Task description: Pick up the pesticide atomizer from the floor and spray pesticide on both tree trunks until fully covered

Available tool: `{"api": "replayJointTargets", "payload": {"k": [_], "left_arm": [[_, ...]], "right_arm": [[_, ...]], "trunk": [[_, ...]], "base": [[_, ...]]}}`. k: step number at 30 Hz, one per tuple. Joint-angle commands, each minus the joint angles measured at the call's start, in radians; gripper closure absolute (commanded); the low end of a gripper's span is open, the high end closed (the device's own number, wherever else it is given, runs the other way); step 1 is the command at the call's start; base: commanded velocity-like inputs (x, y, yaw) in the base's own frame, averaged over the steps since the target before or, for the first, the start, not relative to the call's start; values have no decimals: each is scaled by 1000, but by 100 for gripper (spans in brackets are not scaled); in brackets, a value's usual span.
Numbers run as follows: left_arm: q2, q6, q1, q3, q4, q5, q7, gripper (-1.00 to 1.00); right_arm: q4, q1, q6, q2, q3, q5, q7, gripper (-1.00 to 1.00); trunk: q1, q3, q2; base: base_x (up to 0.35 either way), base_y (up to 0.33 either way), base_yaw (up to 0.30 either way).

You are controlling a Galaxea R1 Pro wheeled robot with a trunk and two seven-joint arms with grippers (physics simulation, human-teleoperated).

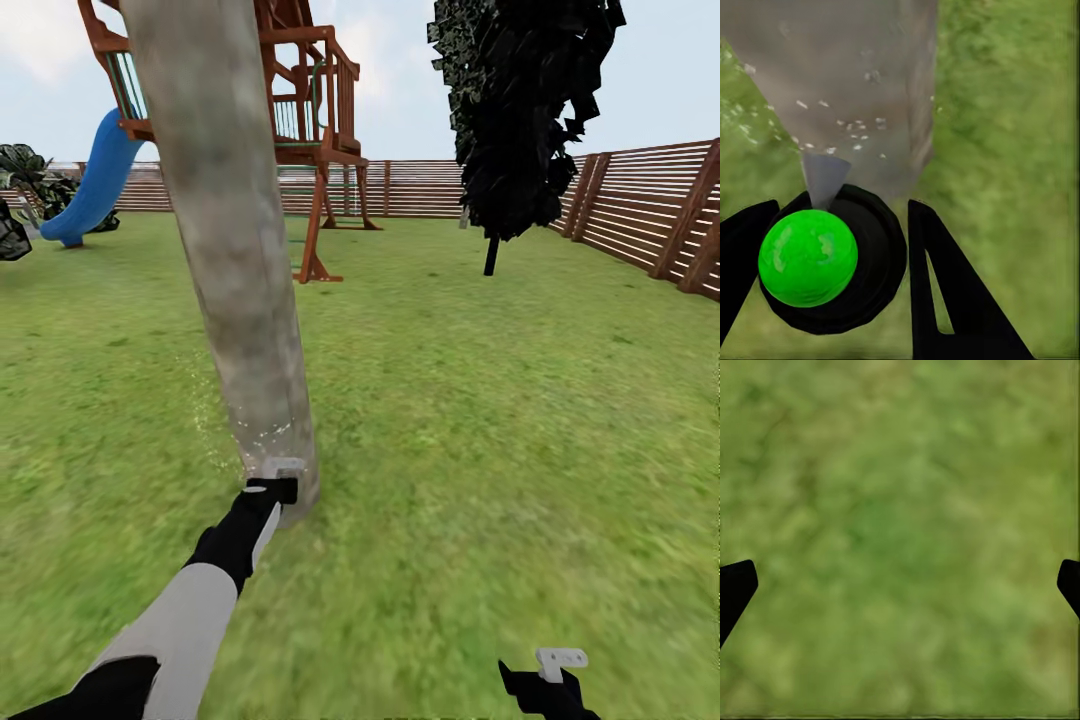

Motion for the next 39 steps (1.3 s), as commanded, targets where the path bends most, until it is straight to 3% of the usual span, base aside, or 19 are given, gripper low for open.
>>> {"api": "replayJointTargets", "payload": {"k": [1, 5, 8, 10, 11, 12, 13, 14, 18, 21, 24, 27, 28, 30, 31, 32, 35, 39], "left_arm": [[1, 0, 0, -1, -1, -1, 0, 100], [17, 11, -1, 20, -78, -1, 0, 100], [16, 81, 0, 32, -141, -2, -1, 100], [7, 89, 0, 2, -144, 0, -2, 100], [1, 100, -1, -48, -146, 8, -6, 100], [-2, 132, -6, -74, -157, 56, -9, 100], [-1, 156, -7, -79, -190, 86, -10, 100], [8, 272, -3, -80, -336, 107, -11, 100], [19, 336, -1, -75, -429, 109, -14, 100], [35, 343, -1, -72, -441, 108, -15, 100], [68, 348, -1, -70, -446, 109, -16, 100], [135, 364, -1, -30, -446, 181, -43, 100], [137, 369, -1, -31, -446, 187, -45, 100], [130, 372, -2, -39, -446, 190, -46, 100], [125, 375, -3, -63, -446, 192, -46, 100], [103, 377, -5, -107, -446, 193, -45, 100], [59, 379, -9, -124, -446, 192, -44, 100], [42, 423, -13, -172, -449, 194, -44, 100]], "right_arm": [[0, 0, 0, 0, 0, 0, 0, -100], [0, 0, 0, 0, 0, 0, 0, -100], [0, 0, 0, 0, 0, 0, 0, -100], [0, 0, 0, 0, 0, 0, 0, -100], [0, 0, 0, 0, 0, 0, 0, -100], [0, 0, 0, 0, 0, 0, 0, -100], [0, 0, 0, 0, 0, 0, 0, -100], [0, 0, 0, 0, 0, 0, 0, -100], [0, 0, 0, 0, 0, 0, 0, -100], [0, 0, 0, 0, 0, 0, 0, -100], [0, 0, 0, 0, 0, 0, 0, -100], [0, 0, 0, 0, 0, 0, 0, -100], [0, 0, 0, 0, 0, 0, 0, -100], [0, 0, 0, 0, 0, 0, 0, -100], [0, 0, 0, 0, 0, 0, 0, -100], [0, 0, 0, 0, 0, 0, 0, -100], [0, 0, 0, 0, 0, 0, 0, -100], [0, 0, 0, 0, 0, 0, 0, -100]], "trunk": [[0, 0, 0], [0, 0, 0], [0, 0, 0], [0, 0, 0], [0, 0, 0], [0, 0, 0], [0, 0, 0], [0, 0, 0], [0, 0, 0], [0, 0, 0], [0, 0, 0], [0, 0, 0], [0, 0, 0], [0, 0, 0], [0, 0, 0], [0, 0, 0], [0, 0, 0], [0, 0, 0]], "base": [[-83, 0, 0], [-15, 0, 0], [-1, 0, 0], [0, 0, 0], [0, 0, 0], [0, 0, 0], [0, 0, 0], [0, 0, 0], [0, 0, 0], [0, 0, 0], [0, 0, 0], [0, 0, 0], [0, 0, 0], [0, 0, 0], [0, 0, 0], [0, 0, 0], [0, 0, 0], [0, 0, 0]]}}
